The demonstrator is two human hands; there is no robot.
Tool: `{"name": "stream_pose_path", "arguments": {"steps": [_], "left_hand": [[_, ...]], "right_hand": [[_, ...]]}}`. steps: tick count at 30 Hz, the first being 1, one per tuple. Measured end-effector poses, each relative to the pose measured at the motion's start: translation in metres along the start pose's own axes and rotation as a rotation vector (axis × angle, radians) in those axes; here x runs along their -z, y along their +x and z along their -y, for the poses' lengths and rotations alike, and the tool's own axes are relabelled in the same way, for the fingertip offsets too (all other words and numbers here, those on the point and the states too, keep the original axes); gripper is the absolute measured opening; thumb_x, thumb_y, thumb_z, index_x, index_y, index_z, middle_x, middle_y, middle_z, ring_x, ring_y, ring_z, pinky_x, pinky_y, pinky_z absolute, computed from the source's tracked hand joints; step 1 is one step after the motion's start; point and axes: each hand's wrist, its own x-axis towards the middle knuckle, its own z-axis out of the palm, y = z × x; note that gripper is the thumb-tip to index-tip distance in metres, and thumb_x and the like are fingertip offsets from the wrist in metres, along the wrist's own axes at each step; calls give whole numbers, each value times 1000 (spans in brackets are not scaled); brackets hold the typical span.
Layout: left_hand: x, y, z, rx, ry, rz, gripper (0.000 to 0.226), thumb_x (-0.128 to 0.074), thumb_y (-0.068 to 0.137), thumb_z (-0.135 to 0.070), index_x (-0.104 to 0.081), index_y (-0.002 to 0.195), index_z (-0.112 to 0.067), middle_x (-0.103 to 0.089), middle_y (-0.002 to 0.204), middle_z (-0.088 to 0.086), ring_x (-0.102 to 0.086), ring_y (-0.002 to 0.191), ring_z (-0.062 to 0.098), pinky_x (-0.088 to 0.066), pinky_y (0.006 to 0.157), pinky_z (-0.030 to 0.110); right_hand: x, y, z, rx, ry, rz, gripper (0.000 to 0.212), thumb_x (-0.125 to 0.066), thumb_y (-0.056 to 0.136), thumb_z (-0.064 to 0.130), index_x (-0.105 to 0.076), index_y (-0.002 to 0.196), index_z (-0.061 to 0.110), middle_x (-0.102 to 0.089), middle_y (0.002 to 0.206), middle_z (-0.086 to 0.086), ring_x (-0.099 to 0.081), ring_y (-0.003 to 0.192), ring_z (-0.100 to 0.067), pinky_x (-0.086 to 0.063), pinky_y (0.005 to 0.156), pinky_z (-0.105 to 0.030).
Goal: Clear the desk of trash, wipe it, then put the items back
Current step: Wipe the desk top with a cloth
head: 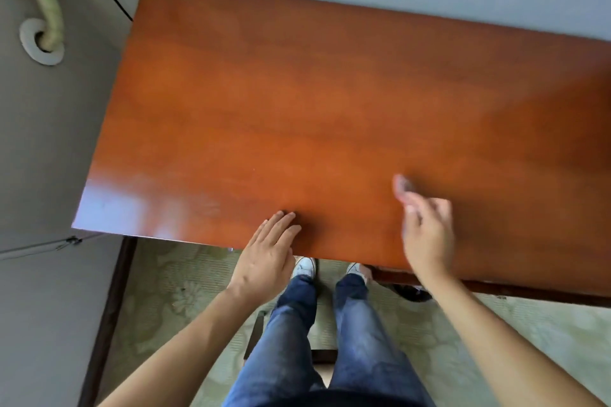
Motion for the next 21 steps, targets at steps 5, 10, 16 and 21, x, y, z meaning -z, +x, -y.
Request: {"name": "stream_pose_path", "arguments": {"steps": [5,10,16,21], "left_hand": [[14,-22,0,77,-38,-48,41,-44,90,-14,-67,123,-9,-61,141,8,-50,139,29,-47,111,48],[37,-40,5,218,-59,-198,37,-45,88,-8,-66,117,-2,-65,132,12,-57,127,30,-43,110,37],[59,-72,21,311,26,-229,51,-34,90,-20,-64,126,0,-64,134,17,-58,126,33,-51,104,44],[56,-77,13,351,99,-147,59,-33,86,-24,-61,135,-6,-60,143,12,-53,136,32,-46,112,48]], "right_hand": [[-33,-31,25,-272,-84,10,13,-56,100,19,-58,113,16,-50,116,-14,-65,81,-43,-49,66,-42],[-109,-106,164,245,105,585,22,-53,102,17,-59,123,12,-54,119,-11,-60,103,-32,-50,78,-40],[-94,-60,154,166,307,437,12,-56,99,11,-66,102,17,-56,103,-3,-58,91,-20,-50,81,-43],[-63,5,88,14,95,291,11,-50,104,23,-60,108,21,-47,109,-5,-63,82,-35,-53,74,-42]]}}
